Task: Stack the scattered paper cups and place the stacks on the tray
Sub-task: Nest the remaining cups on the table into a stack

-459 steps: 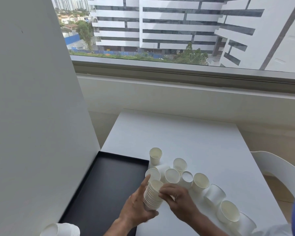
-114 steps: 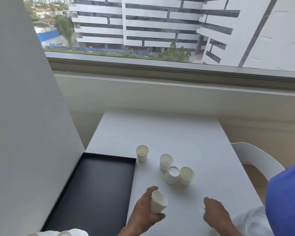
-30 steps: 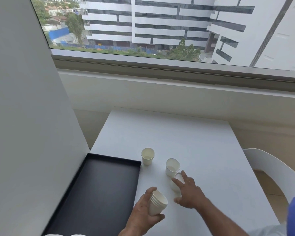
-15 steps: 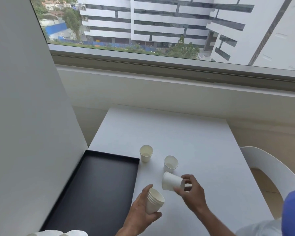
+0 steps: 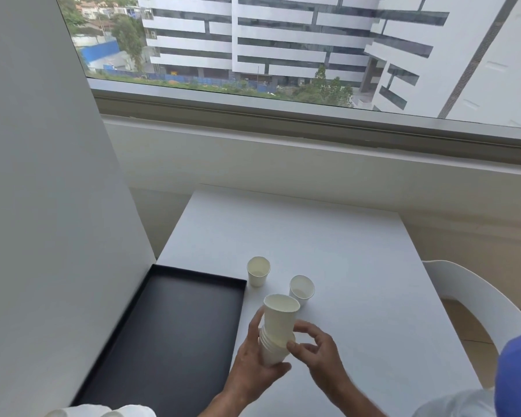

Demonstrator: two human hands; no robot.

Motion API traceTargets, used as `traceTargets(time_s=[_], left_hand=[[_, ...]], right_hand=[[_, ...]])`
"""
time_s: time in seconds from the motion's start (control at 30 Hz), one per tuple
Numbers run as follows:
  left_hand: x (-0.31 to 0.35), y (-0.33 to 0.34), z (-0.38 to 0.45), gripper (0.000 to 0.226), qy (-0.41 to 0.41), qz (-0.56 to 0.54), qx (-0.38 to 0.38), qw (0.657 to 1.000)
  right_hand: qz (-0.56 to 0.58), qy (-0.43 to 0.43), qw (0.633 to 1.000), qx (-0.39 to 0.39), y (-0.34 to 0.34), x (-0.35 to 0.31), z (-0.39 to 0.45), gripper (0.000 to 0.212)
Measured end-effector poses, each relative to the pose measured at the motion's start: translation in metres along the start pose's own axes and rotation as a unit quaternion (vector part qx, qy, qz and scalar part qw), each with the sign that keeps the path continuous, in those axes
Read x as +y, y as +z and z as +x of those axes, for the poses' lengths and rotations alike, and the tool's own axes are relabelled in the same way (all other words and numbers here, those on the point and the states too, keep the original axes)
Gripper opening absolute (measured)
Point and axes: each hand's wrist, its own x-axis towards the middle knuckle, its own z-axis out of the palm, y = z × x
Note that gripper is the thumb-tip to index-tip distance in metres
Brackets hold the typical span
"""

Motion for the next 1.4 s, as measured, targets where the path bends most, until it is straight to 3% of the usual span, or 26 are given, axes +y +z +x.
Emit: traceTargets(time_s=[0.37, 0.5, 0.6, 0.67, 0.77, 0.87, 0.93, 1.07, 1.17, 1.3, 1.4], left_hand=[[-0.004, 0.001, 0.005, 0.117, 0.019, 0.009, 0.014, 1.0], [-0.001, 0.002, 0.007, 0.116, 0.013, 0.002, 0.009, 1.0], [0.0, 0.0, 0.008, 0.105, 0.014, 0.003, 0.011, 1.0], [0.0, -0.001, 0.007, 0.097, 0.018, 0.007, 0.019, 1.0], [0.0, -0.003, 0.006, 0.093, 0.011, 0.009, 0.036, 0.999], [0.0, -0.006, 0.008, 0.094, -0.005, 0.019, 0.046, 0.999], [-0.001, -0.008, 0.01, 0.093, -0.014, 0.026, 0.052, 0.998], [-0.005, -0.012, 0.013, 0.091, -0.028, 0.028, 0.053, 0.998], [-0.007, -0.014, 0.014, 0.091, -0.031, 0.035, 0.047, 0.998], [-0.01, -0.017, 0.016, 0.091, -0.039, 0.042, 0.052, 0.997], [-0.01, -0.017, 0.017, 0.092, -0.047, 0.041, 0.052, 0.997]], right_hand=[[-0.172, -0.211, 0.962, -0.02, -0.007, 0.003, -0.001, 0.096], [-0.296, -0.291, 0.907, -0.068, -0.007, 0.003, 0.002, 0.084], [-0.328, -0.282, 0.896, -0.098, -0.008, 0.006, 0.007, 0.077], [-0.306, -0.259, 0.91, -0.109, -0.01, 0.008, 0.01, 0.069], [-0.283, -0.2, 0.937, -0.051, -0.015, 0.008, 0.023, 0.055], [-0.335, -0.13, 0.933, -0.016, -0.022, 0.008, 0.048, 0.044], [-0.414, -0.087, 0.905, -0.048, -0.029, 0.011, 0.066, 0.035], [-0.587, -0.048, 0.796, -0.14, -0.038, 0.012, 0.092, 0.059], [-0.623, -0.044, 0.76, -0.18, -0.036, 0.013, 0.098, 0.058], [-0.631, -0.061, 0.751, -0.185, -0.033, 0.024, 0.096, 0.053], [-0.598, -0.107, 0.786, -0.119, -0.031, 0.024, 0.089, 0.05]])
